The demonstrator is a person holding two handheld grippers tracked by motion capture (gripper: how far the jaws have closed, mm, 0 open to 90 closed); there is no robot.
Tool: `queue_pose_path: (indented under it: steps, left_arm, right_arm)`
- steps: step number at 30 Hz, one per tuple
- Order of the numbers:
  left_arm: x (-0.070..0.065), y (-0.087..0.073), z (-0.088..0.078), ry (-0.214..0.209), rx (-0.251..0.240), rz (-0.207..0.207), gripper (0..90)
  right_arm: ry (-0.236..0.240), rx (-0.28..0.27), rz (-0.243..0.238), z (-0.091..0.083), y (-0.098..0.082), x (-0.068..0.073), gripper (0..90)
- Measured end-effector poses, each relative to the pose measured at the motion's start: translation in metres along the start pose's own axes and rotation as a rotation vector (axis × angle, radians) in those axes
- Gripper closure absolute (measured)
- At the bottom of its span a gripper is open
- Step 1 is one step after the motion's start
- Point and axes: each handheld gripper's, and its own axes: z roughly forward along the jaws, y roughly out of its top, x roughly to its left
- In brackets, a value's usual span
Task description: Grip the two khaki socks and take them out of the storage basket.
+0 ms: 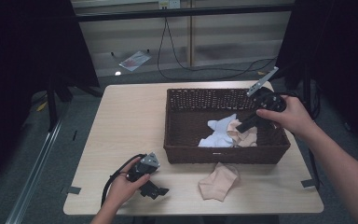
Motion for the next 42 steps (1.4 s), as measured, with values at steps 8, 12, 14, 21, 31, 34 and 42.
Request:
queue_pose_path:
  steps: [8,12,14,21,31,34,42]
  left_arm:
    - [-0.001,0.0,0.0,0.001,0.007,-0.003,1.8]
    - [-0.001,0.0,0.001,0.002,0.003,-0.008,1.8]
    - [-0.002,0.0,0.001,0.003,0.004,-0.01,1.8]
    - [-0.002,0.0,0.001,0.005,0.009,-0.006,1.8]
    - [-0.002,0.001,0.002,0.005,0.005,-0.008,1.8]
    - [-0.001,0.001,0.001,0.006,0.013,-0.002,1.8]
    - [-0.001,0.001,0.002,0.002,0.011,-0.003,1.8]
  right_arm:
    - [0.022,0.015,-0.046,0.004,0.0,0.01,75.4]
    - [0.026,0.019,-0.053,0.007,0.0,0.012,75.3]
    - [0.03,0.024,-0.058,0.009,-0.001,0.014,75.3]
    - [0.052,0.02,-0.076,0.013,-0.002,0.02,75.3]
    - [0.065,0.035,-0.097,0.022,-0.005,0.027,75.2]
    - [0.074,0.038,-0.109,0.024,-0.007,0.028,75.2]
    - [0.082,0.043,-0.129,0.03,-0.013,0.033,75.2]
